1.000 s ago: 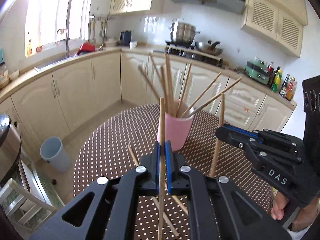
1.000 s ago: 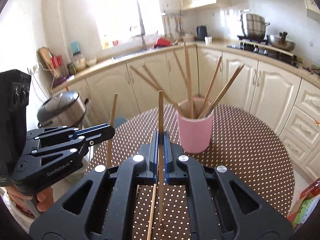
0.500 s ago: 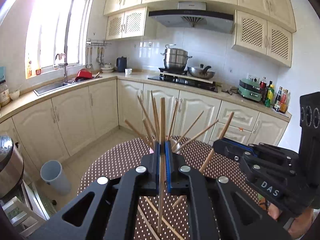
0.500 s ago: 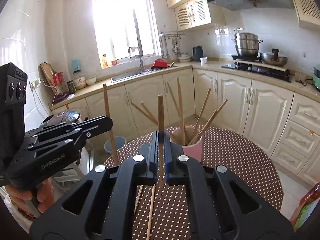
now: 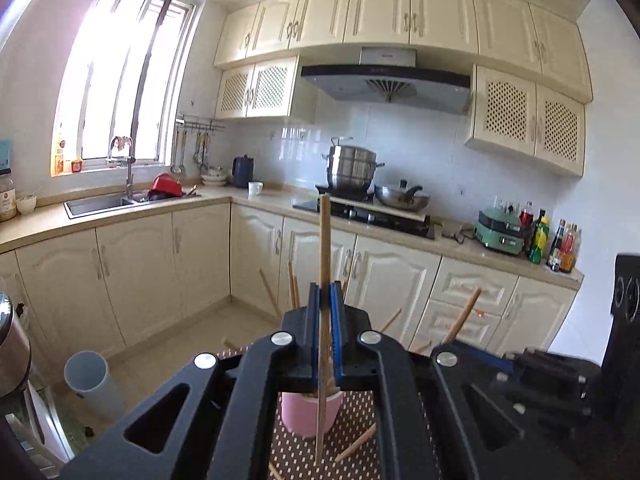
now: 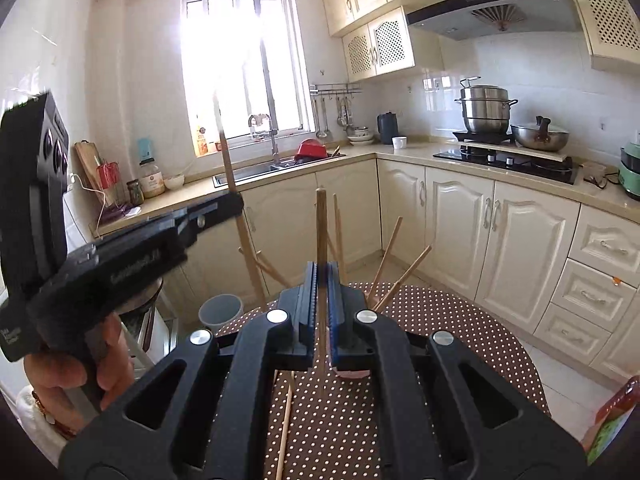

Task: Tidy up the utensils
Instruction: 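Lower both chopsticks into the pink cup and open the left gripper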

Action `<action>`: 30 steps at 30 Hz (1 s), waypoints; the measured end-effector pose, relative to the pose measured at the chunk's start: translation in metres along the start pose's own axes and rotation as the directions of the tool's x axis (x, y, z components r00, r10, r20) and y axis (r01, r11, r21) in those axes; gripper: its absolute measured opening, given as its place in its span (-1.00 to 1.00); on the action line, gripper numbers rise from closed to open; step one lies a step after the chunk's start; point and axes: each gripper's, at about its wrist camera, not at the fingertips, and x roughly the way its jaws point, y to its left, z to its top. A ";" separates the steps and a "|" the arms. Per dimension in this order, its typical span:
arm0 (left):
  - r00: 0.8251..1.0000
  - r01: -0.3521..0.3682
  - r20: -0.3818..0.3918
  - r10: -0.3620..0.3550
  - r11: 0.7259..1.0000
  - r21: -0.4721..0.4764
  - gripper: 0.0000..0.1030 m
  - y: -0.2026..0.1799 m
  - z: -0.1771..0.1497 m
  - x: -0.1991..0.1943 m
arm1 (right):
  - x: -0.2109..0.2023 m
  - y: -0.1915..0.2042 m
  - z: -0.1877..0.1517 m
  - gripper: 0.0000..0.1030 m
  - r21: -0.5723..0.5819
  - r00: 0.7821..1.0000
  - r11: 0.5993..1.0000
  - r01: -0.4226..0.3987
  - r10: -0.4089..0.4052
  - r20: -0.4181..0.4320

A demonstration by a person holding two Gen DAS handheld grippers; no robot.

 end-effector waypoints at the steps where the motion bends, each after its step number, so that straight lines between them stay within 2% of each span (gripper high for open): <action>1: 1.000 -0.001 0.018 0.001 1.000 -0.005 -0.89 -0.002 0.004 0.003 | 0.001 -0.002 0.001 -0.90 0.001 1.000 1.000 0.002 -0.002 0.004; 8: 0.993 -0.011 0.119 0.016 0.999 -0.046 -0.89 -0.005 0.015 0.022 | 0.010 -0.016 0.007 -0.90 0.022 0.999 1.000 0.011 -0.012 0.035; 13: 0.988 -0.041 0.144 0.047 0.998 -0.041 -0.89 -0.006 0.015 0.038 | 0.014 -0.021 0.012 -0.90 0.027 0.998 1.000 0.016 -0.017 0.060; 24: 0.997 -0.048 0.066 0.048 0.999 0.000 -0.89 -0.005 -0.009 0.068 | 0.019 -0.029 0.020 -0.90 0.044 0.994 0.999 0.021 -0.025 0.103; 30: 0.997 -0.049 0.063 0.048 0.999 0.012 -0.88 -0.001 -0.018 0.065 | 0.020 -0.029 0.025 -0.90 0.050 0.991 0.998 0.023 -0.030 0.134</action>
